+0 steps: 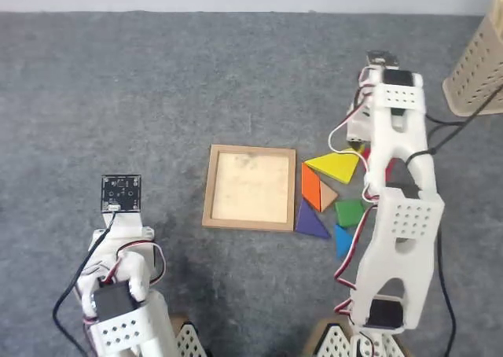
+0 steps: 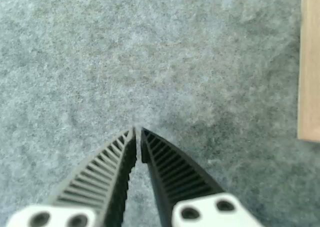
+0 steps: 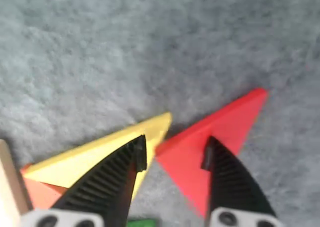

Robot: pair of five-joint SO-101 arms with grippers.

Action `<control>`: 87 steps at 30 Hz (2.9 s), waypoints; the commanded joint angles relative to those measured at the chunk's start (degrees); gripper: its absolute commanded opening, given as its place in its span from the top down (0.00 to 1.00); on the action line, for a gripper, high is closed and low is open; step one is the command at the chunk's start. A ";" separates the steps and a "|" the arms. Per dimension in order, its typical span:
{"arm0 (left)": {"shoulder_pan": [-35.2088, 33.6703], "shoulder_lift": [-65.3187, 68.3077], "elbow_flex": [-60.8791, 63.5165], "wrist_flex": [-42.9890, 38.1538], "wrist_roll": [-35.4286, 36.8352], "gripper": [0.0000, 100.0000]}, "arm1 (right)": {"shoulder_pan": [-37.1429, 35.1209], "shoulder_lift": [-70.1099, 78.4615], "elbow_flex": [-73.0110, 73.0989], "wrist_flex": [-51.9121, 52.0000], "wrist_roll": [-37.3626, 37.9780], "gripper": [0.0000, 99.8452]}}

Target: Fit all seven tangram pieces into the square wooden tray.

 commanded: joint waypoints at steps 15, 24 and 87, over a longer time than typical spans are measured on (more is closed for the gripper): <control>-0.26 -0.79 -0.40 0.44 -0.26 0.99 | 4.00 -18.68 28.66 -14.29 9.32 0.79; -0.26 -0.79 -0.40 0.44 -0.26 0.99 | -2.07 -19.65 21.63 -9.45 4.40 0.74; -0.26 -0.79 -0.40 0.44 -0.26 0.99 | -6.73 -33.10 29.98 -6.20 7.74 0.99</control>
